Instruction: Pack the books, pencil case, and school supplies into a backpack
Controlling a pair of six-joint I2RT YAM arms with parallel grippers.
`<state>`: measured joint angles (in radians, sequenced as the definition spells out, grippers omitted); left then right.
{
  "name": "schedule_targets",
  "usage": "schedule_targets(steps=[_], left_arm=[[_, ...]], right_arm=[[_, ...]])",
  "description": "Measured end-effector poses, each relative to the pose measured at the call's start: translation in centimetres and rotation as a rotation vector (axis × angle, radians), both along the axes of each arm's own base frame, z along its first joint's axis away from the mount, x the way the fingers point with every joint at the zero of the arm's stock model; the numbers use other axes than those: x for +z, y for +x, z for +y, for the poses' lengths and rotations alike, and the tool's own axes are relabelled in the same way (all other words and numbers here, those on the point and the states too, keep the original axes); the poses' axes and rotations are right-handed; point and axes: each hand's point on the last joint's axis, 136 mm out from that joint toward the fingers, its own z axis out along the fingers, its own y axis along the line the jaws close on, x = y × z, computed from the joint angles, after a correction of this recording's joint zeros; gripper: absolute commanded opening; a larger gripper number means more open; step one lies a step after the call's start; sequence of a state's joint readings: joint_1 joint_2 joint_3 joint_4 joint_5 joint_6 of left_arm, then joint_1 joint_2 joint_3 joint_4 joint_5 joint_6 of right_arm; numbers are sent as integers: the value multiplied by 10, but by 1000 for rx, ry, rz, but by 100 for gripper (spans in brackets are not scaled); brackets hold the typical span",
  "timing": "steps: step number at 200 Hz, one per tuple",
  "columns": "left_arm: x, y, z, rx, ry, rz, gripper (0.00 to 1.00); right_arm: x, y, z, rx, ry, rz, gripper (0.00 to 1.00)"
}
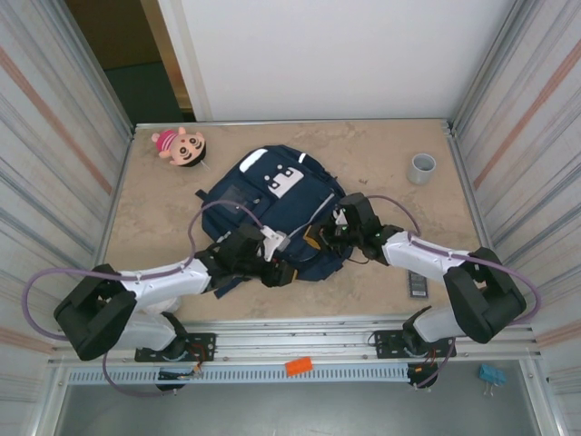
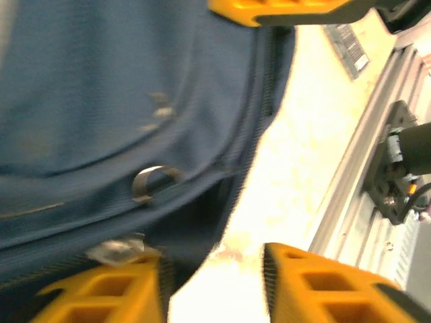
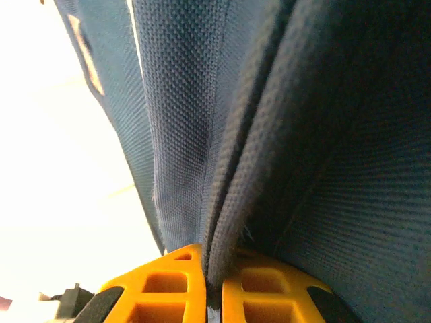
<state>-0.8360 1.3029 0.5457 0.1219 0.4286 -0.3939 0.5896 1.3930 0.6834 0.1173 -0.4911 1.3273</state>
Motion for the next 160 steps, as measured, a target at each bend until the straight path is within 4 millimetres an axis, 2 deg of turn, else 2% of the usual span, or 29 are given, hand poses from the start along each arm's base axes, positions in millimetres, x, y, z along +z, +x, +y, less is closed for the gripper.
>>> schedule_targets(steps=[31,61,84,101,119,146,160], left_arm=[[38,-1,0,-41,-43,-141,68],[84,4,18,-57,-40,-402,72],[99,11,35,-64,27,-595,75],[97,23,46,-67,133,-719,79],[83,36,54,-85,266,-800,82],[48,54,59,-174,464,-865,83],[30,63,58,-225,538,-873,77]], right_arm=[[30,8,0,37,5,-92,3],[50,13,-2,81,-8,-147,3],[56,14,-4,107,-23,-165,3],[59,14,-5,118,-28,-171,3],[62,13,-3,132,-27,-177,3],[68,13,-1,151,-21,-191,3],[70,13,0,160,-23,-194,3]])
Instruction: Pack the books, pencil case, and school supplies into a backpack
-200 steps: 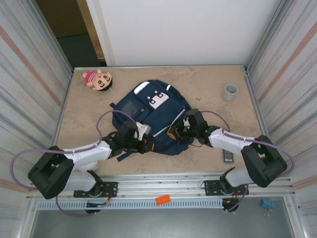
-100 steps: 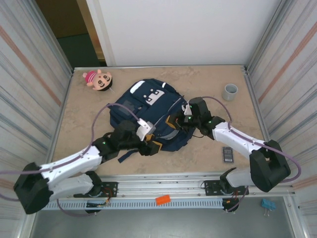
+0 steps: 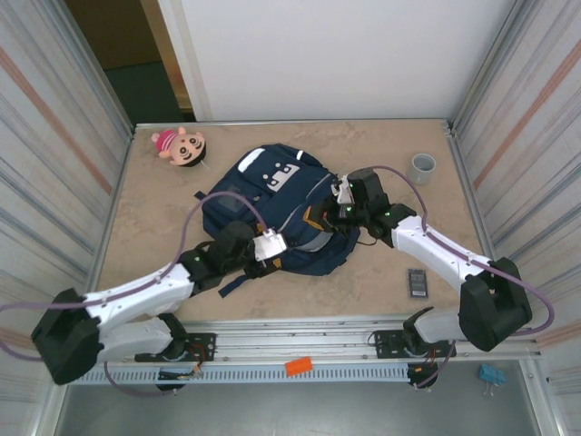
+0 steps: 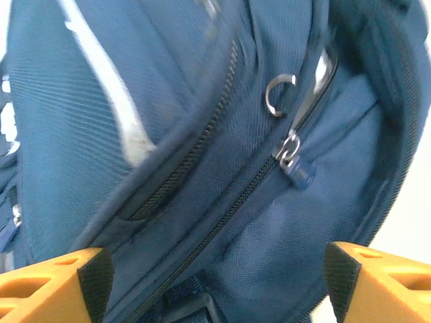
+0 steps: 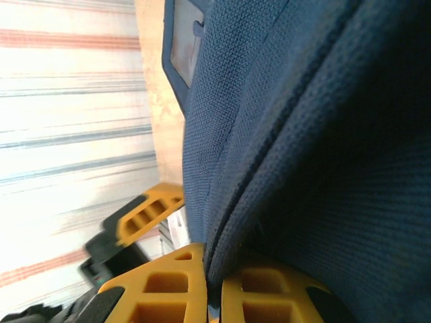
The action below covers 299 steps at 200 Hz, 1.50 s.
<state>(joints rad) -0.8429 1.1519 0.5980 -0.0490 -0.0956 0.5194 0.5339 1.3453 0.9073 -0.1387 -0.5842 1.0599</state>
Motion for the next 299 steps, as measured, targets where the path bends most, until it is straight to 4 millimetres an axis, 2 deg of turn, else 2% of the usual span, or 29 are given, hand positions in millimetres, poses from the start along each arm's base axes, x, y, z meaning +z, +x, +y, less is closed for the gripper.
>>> schedule_targets(steps=[10,23,30,58,91,115,142,185,207,241,267,299], left_arm=[[-11,7,-1,-6,46,-5,67],[-20,15,-4,-10,88,-16,45],[-24,19,-6,-14,106,-21,37],[-22,24,-12,-18,108,-26,20],[-12,11,-22,-39,46,-6,0],[0,-3,-26,-38,-27,20,0],[5,-16,-28,-31,-95,73,0],[7,-25,-36,7,-179,159,0],[7,-27,-38,50,-223,202,0],[8,-27,-37,127,-282,266,0],[8,-28,-36,168,-313,301,0],[7,-26,-34,212,-346,340,0]], right_arm=[[0,2,0,2,-4,1,3],[-2,3,-1,10,-13,4,3],[-3,3,-2,13,-19,7,3],[0,5,-6,34,-40,-14,4],[9,6,-10,88,-46,-62,4],[16,5,-14,127,-47,-87,6],[14,2,-19,163,-56,-98,7],[15,0,-25,202,-83,-123,22],[21,6,-28,203,-107,-166,30],[23,12,-40,173,-168,-216,37],[36,12,-52,145,-229,-281,40],[59,0,-73,97,-301,-369,41]])
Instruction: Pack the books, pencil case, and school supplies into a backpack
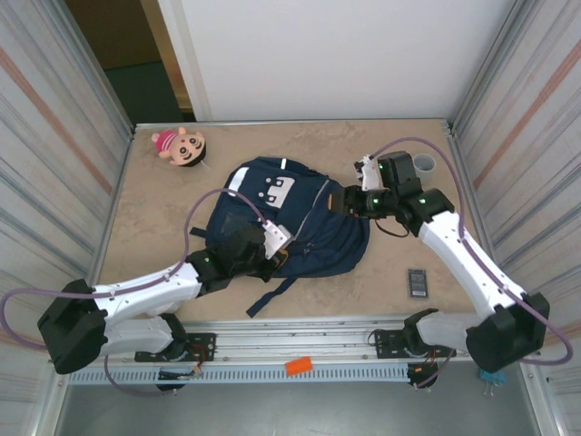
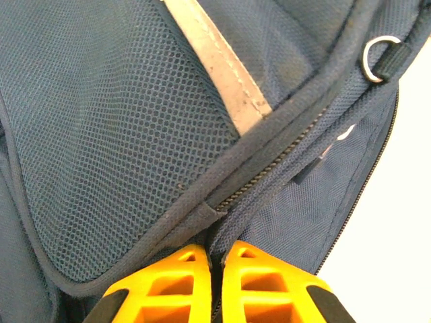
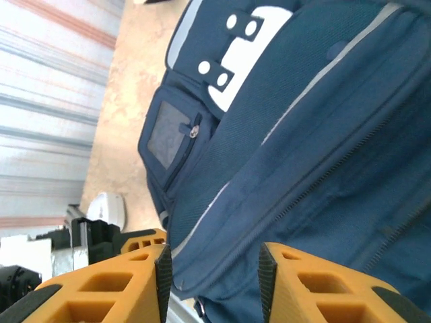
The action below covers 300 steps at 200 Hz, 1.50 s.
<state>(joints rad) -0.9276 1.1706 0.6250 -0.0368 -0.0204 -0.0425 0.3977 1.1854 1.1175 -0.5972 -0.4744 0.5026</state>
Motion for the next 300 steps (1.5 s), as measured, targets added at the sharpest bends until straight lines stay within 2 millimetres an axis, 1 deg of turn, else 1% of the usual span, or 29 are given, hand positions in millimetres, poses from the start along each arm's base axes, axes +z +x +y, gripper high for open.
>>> schedule_targets(steps=[21,34,49,62,74,94,121,142,178,212,230,251,277,300], left_arm=[[0,2,1,21,-26,33,0],[1,3,2,31,-44,54,0],[1,3,2,42,-64,80,0],[1,4,2,52,-86,104,0],[2,5,2,56,-103,123,0],[0,3,1,53,-113,148,0],[-2,3,0,56,-118,164,0],[-1,4,-1,54,-124,172,0],[0,6,-7,45,-129,194,0],[2,6,-11,37,-139,208,0],[3,6,-13,31,-145,213,0],[4,7,-14,30,-148,214,0],[9,10,-15,31,-161,207,0],[15,13,-18,25,-180,198,0]], right_arm=[[12,-12,-14,-35,-42,-51,41],[18,-23,-21,-53,-69,-81,42],[21,-41,-24,-51,-90,-115,42],[18,-57,-22,-38,-99,-124,41],[9,-73,-17,-15,-111,-117,42],[-17,-94,-6,34,-154,-78,42],[-54,-104,12,80,-225,-26,45],[-71,-104,28,93,-269,-15,48],[-81,-96,60,70,-261,-56,48],[-93,-80,77,-20,-274,-94,48],[-105,-68,75,-91,-326,-104,47],[-114,-54,68,-172,-410,-118,34],[-113,-47,59,-234,-476,-140,22],[-111,-44,52,-272,-499,-159,14]])
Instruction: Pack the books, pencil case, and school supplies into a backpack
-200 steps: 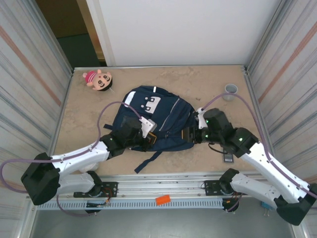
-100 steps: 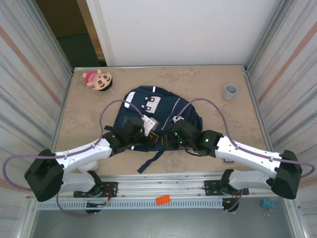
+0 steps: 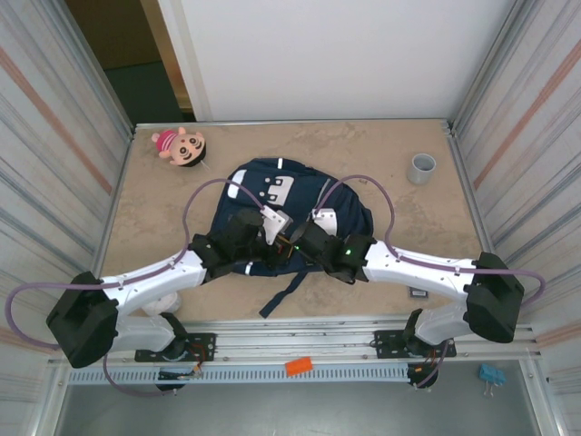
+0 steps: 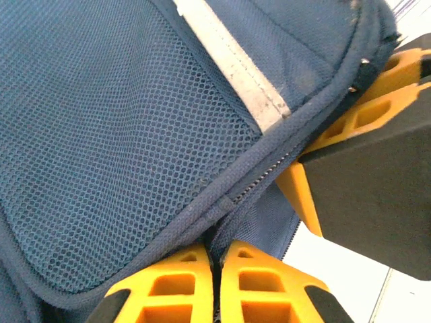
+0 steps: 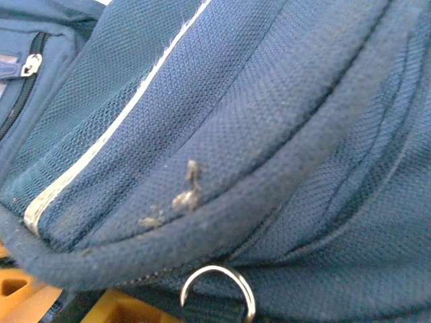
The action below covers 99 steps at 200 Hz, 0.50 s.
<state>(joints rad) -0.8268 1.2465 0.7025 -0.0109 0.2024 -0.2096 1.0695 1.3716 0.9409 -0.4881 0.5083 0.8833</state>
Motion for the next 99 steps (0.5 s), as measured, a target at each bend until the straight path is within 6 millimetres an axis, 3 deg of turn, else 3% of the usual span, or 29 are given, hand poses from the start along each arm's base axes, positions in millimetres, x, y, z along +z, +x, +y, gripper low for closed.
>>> schedule_targets(steps=[55,99], left_arm=[[5,5,1,6,-21,-8,0],[12,8,5,7,-25,-37,0]], right_arm=[[14,6,-22,-35,-3,-10,1],[26,10,-40,17,47,43,0]])
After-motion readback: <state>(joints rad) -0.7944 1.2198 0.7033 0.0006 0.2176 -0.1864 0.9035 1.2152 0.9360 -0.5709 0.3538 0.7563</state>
